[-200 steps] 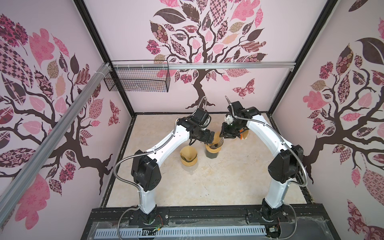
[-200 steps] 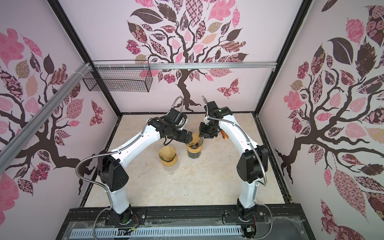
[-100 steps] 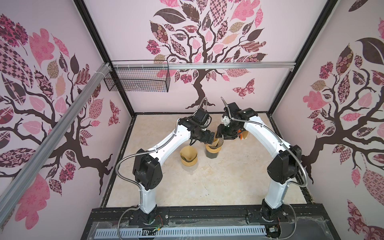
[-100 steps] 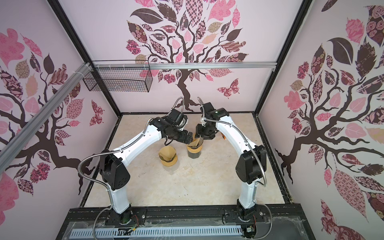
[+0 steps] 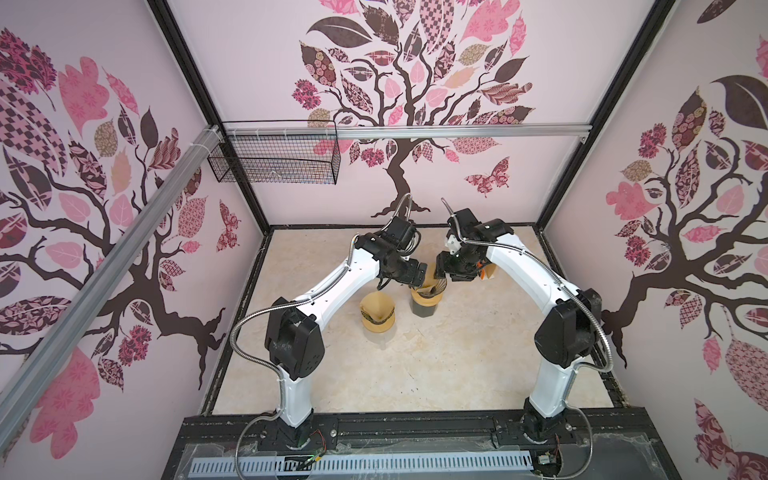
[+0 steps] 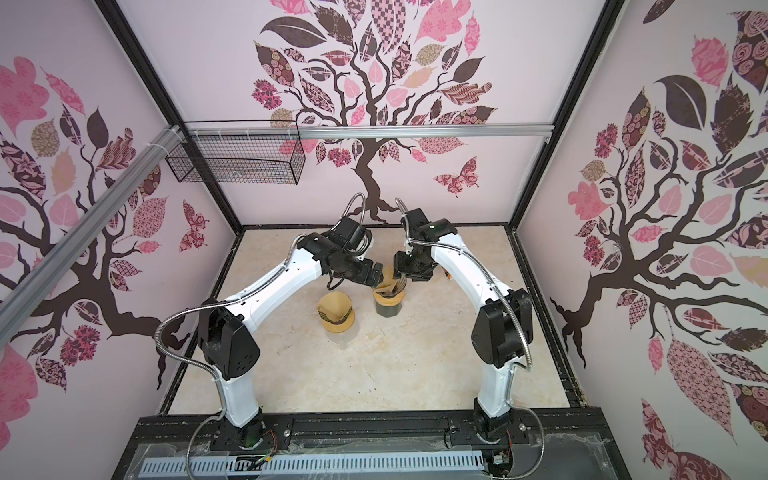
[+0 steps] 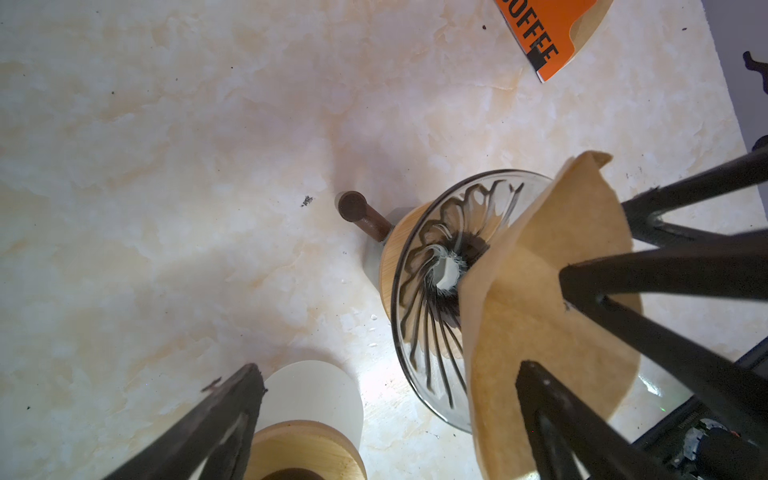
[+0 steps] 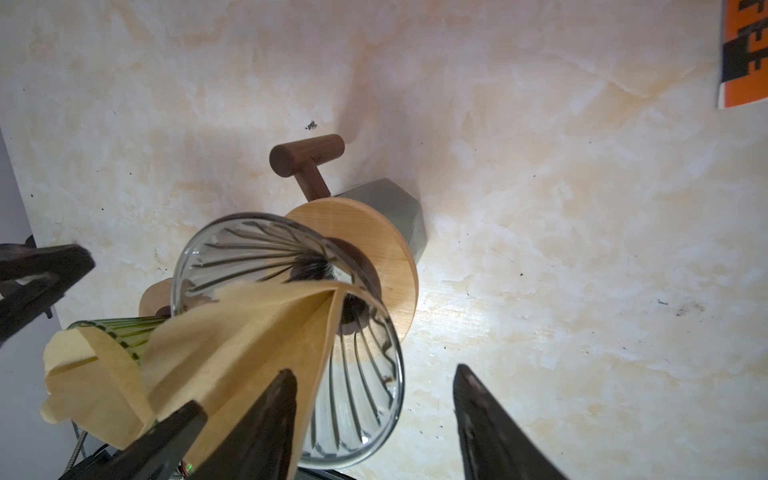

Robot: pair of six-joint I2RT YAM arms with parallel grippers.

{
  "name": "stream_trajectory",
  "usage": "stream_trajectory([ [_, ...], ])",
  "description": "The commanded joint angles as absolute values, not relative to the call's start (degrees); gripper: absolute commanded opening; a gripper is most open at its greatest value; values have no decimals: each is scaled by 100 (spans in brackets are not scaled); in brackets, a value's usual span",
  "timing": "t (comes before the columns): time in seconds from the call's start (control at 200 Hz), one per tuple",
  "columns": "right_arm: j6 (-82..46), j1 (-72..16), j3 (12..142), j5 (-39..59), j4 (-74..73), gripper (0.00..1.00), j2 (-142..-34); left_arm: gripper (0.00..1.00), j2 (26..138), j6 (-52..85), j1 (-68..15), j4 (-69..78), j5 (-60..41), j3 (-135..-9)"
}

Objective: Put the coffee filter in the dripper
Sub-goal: 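Press the filter down into the glass dripper with both grippers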

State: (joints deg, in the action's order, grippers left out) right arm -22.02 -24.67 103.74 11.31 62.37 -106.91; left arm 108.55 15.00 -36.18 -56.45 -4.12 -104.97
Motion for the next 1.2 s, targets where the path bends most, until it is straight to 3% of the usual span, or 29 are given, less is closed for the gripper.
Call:
stream_trajectory([
  [0.0, -2109, -2474, 10314, 994, 6266, 63, -10514, 98, 10852, 1529, -3554, -5719, -343, -10831],
  [1.195, -2092, -2477, 9588, 769, 5915, 62, -10274, 98, 11458, 1608, -3335, -5897, -327, -11068],
])
